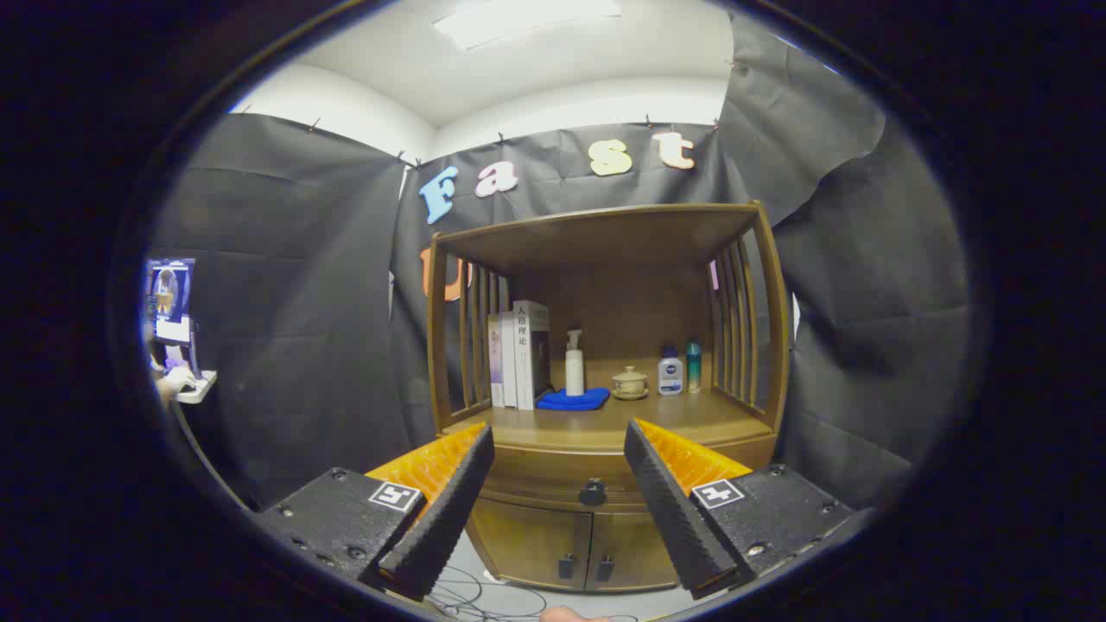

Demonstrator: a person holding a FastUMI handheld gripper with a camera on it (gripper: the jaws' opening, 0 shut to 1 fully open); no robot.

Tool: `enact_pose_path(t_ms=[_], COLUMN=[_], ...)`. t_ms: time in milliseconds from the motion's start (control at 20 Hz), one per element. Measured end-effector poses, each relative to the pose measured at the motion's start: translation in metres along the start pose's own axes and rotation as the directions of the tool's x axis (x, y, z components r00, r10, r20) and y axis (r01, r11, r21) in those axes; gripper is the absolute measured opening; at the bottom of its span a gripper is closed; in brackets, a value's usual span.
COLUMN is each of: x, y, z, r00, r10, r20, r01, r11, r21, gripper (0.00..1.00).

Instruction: Pull open the drawer, take out the items inside it, and place them on the countertop above the cabinet.

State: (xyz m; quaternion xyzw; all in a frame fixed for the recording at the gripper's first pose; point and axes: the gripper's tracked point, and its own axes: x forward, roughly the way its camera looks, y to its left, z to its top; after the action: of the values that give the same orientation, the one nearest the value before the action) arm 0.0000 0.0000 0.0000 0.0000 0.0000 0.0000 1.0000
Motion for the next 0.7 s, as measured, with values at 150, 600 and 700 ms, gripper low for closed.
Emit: enact_pose_path(t_ms=[150,600,700], x=[0.0004,0.0022,0.0031], y=[-0.0006,0.0000,-0.0003], z=[0.0008,0.0002,-0.0007], r00=[1.000,1.000,1.000], r10=[-0.003,-0.008,-0.012], r20=[0.007,0.010,0.008], r01=[0.003,0.008,0.012], r11=[1.000,1.000,1.000], r21=[-0.005,-0.004,-0.002], gripper=[0.99,0.99,0.99])
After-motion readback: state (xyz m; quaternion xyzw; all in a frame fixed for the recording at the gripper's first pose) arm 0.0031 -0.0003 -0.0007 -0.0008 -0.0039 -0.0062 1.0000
